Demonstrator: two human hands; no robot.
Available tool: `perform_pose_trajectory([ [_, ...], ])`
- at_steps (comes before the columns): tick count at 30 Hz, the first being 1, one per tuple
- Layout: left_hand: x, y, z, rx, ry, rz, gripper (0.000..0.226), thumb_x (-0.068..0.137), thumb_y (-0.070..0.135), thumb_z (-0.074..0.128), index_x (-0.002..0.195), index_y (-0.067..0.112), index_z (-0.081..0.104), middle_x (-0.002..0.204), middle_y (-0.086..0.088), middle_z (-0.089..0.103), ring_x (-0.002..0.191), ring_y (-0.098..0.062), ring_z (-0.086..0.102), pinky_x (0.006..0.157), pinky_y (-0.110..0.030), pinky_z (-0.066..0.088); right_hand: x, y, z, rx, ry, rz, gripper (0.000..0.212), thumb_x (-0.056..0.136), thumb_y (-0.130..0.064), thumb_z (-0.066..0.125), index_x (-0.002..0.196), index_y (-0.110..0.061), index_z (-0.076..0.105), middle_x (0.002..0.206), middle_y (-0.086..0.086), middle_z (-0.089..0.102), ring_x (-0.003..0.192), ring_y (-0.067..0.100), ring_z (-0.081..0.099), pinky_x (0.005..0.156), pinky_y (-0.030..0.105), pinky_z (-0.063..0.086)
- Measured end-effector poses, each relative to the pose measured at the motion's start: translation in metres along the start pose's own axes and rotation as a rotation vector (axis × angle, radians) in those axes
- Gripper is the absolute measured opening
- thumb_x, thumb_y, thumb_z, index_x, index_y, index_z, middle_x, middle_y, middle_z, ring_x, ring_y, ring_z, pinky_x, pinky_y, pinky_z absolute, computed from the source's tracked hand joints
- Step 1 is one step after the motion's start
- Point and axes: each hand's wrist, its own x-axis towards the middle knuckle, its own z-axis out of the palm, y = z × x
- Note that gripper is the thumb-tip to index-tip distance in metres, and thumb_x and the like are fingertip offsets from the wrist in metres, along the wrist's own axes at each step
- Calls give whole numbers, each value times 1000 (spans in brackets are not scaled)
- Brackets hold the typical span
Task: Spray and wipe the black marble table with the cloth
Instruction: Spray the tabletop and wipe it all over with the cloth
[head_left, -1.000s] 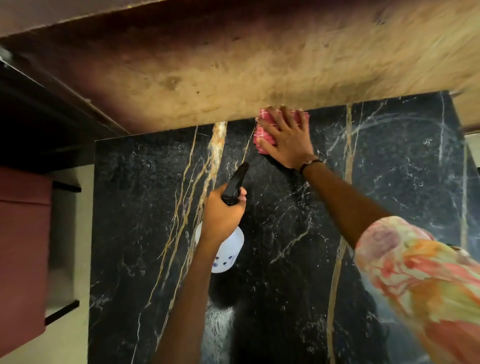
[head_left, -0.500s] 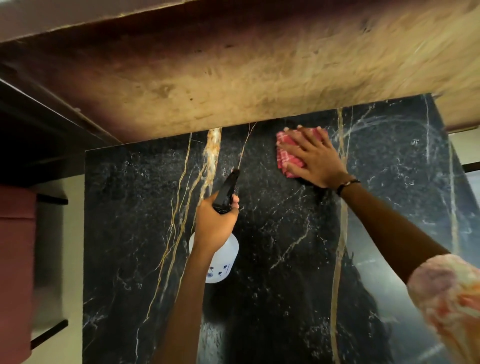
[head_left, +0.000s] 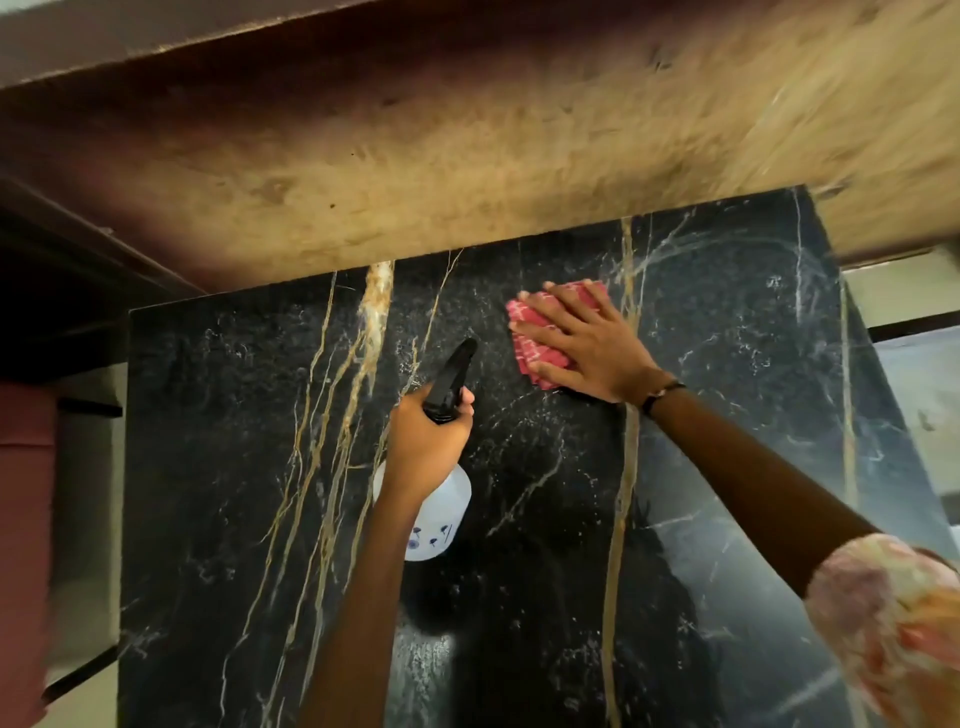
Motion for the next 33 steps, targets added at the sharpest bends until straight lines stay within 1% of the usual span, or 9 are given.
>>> perform_pose_trajectory([
  [4, 0, 11, 22, -39, -6, -7, 19, 85, 10, 62, 75, 26, 67, 64, 1, 60, 39, 0, 47, 41, -15, 38, -23, 68, -5, 73, 42, 171, 61, 92, -61, 27, 148, -36, 30, 158, 2, 29, 145, 30, 26, 117, 58, 14],
  [9, -1, 21, 47, -49, -1, 13, 26, 85, 6, 61, 72, 29, 65, 64, 1, 61, 40, -1, 45, 42, -16, 38, 41, 77, -15, 126, 58, 403, 66, 90, -65, 16, 149, -38, 27, 162, 1, 18, 149, 32, 12, 117, 60, 3],
  [13, -2, 27, 65, -46, -5, 12, 28, 84, 4, 61, 72, 28, 66, 58, 2, 58, 36, -1, 43, 40, -15, 36, 58, 45, -12, 76, 56, 225, 58, 96, -59, 26, 149, -35, 28, 161, 3, 20, 148, 33, 14, 117, 62, 5],
  [17, 0, 33, 79, -42, 1, -4, 29, 83, 4, 61, 70, 29, 66, 56, 2, 58, 36, -2, 43, 39, -17, 35, 6, 58, -2, 22, 71, -19, 57, 96, -61, 25, 148, -37, 31, 160, -1, 24, 148, 27, 20, 119, 54, 9],
  [19, 1, 35, 84, -32, 6, 3, 30, 83, 3, 61, 70, 30, 66, 58, 3, 60, 37, -1, 45, 39, -15, 37, -18, 87, 1, 19, 92, -9, 58, 95, -62, 26, 147, -38, 32, 159, -1, 25, 147, 27, 23, 119, 53, 9],
  [21, 0, 38, 89, -29, 9, 18, 30, 83, 3, 61, 70, 30, 66, 62, 4, 62, 40, 0, 49, 40, -13, 38, -26, 117, -1, 68, 111, 110, 59, 93, -61, 29, 145, -35, 37, 157, 1, 32, 145, 30, 28, 118, 55, 11],
  [26, -4, 39, 97, -20, 2, 32, 26, 84, 4, 62, 75, 29, 66, 68, 0, 64, 42, 0, 49, 42, -13, 39, 18, 125, -10, 101, 81, 366, 61, 93, -62, 26, 148, -36, 32, 162, 1, 18, 149, 34, 11, 117, 62, 4],
  [29, -10, 40, 103, -32, -1, 25, 26, 84, 3, 61, 75, 26, 67, 66, 0, 63, 40, 0, 48, 41, -13, 37, 31, 97, -11, 66, 67, 299, 60, 95, -60, 23, 150, -36, 25, 161, 3, 18, 148, 35, 11, 116, 64, 1],
  [33, -18, 42, 111, -23, 16, 1, 28, 83, 3, 61, 72, 29, 66, 61, 2, 61, 39, 0, 48, 40, -14, 38, -11, 61, -5, 69, 58, 42, 56, 97, -56, 30, 149, -38, 28, 160, -1, 23, 148, 31, 16, 118, 59, 1],
])
